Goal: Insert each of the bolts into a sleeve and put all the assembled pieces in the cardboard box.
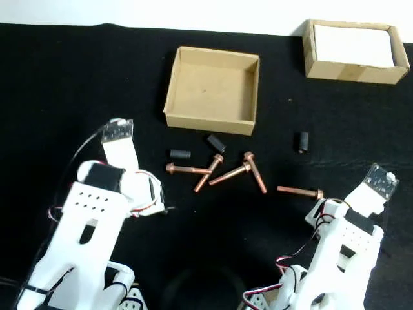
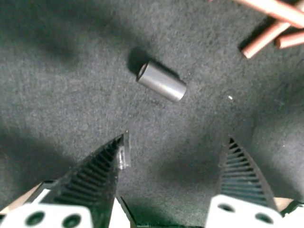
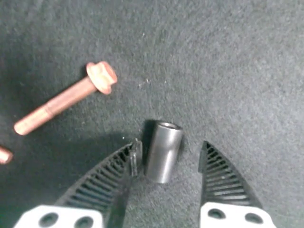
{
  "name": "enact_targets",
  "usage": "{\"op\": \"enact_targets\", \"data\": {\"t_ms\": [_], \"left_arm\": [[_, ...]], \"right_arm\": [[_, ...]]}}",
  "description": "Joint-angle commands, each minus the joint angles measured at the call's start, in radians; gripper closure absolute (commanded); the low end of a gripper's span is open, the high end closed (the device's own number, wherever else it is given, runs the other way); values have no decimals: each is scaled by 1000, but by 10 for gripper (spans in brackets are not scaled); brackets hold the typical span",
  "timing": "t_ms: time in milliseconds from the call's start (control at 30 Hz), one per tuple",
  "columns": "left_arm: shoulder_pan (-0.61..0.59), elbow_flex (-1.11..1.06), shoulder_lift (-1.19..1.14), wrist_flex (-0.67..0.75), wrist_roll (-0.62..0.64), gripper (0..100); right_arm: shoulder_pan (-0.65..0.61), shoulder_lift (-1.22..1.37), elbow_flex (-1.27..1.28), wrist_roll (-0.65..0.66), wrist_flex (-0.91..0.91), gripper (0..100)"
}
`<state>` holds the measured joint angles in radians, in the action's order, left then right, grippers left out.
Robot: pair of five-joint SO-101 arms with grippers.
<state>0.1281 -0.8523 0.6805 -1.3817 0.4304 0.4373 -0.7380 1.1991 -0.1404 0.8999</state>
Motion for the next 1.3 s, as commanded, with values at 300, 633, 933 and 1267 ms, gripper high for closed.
{"op": "enact_targets", "data": {"t_ms": [300,633,933,1267], "left_arm": [[-10,-5,-1,12,-9,699],[-10,-5,-1,12,-9,699],[-4,4,5,-23,-9,699],[16,242,-2,-198,-5,699]], "right_arm": [[-2,321,-31,-8,-97,814],[21,565,-232,-6,-31,995],[90,535,-424,2,209,991],[93,168,-816,2,613,991]]}}
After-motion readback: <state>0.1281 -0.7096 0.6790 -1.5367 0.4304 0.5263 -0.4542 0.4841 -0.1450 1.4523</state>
